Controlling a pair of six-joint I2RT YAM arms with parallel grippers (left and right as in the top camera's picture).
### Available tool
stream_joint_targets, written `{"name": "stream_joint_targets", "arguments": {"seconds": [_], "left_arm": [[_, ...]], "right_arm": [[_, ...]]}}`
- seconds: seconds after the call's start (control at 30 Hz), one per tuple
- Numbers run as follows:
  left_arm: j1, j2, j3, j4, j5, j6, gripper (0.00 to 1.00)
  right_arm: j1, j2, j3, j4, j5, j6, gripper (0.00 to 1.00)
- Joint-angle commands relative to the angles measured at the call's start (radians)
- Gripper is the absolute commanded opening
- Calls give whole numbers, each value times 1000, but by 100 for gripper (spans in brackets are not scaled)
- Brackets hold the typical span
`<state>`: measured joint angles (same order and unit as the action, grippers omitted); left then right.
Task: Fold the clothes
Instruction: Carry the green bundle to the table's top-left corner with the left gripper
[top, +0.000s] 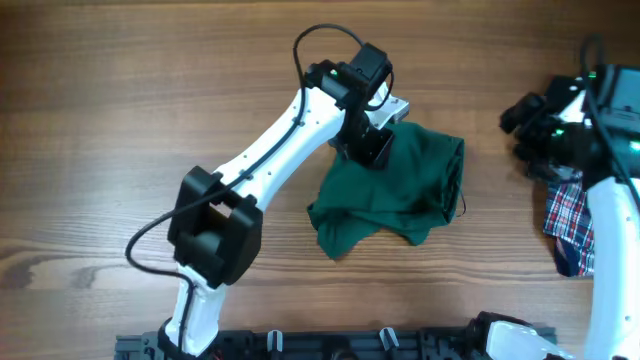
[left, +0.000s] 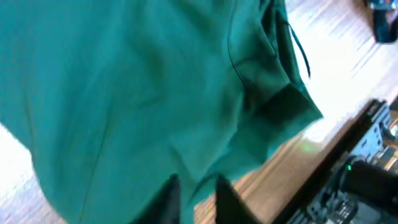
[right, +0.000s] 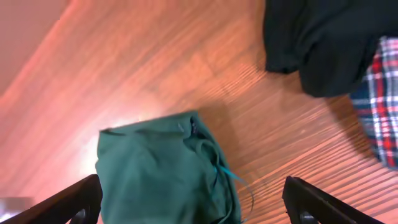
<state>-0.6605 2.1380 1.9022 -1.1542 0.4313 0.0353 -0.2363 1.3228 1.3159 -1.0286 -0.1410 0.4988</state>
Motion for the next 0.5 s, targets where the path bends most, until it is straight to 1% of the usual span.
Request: {"name": "stream_joint_targets", "arguments": {"seconds": [0.0,0.13,0.2,0.47], "left_arm": [[-5,82,14,50,-13,2,4],[-5,133,15,116,-13,13,4],[-5,148,15,125,-21,13,4],[11,167,15,122,-130,10,4]], "right_arm": [[-20,-16,20,-6,-48,-54,94],[-20,-16,20,-5,-49,-53,94],[-20,-16,20,-5,-52,-54,94],[-20,-16,20,-20,-67,-54,94]]}}
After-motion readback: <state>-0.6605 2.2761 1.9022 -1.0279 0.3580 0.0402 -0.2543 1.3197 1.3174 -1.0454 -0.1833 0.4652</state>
